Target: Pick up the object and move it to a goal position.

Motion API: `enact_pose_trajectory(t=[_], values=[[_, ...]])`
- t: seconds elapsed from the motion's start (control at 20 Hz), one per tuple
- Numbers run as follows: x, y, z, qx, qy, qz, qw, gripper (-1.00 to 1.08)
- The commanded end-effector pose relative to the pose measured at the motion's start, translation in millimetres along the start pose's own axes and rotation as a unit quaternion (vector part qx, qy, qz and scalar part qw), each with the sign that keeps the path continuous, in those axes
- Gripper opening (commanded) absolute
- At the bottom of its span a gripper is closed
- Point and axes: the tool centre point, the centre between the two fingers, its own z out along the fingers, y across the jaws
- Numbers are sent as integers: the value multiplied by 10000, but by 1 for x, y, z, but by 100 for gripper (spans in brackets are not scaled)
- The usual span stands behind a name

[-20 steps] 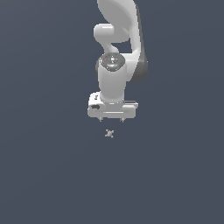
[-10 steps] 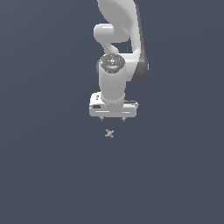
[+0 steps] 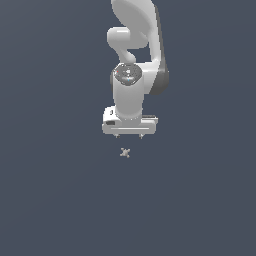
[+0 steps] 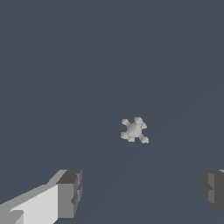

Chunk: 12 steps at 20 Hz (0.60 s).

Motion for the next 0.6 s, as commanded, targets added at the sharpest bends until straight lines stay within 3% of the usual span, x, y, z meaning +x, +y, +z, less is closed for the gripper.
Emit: enact_pose_trajectory(t=[0.0, 0.55], values=[[1, 1, 4, -8, 5, -108, 9999, 100], [7, 10, 36, -76, 74, -1149, 9933, 100]])
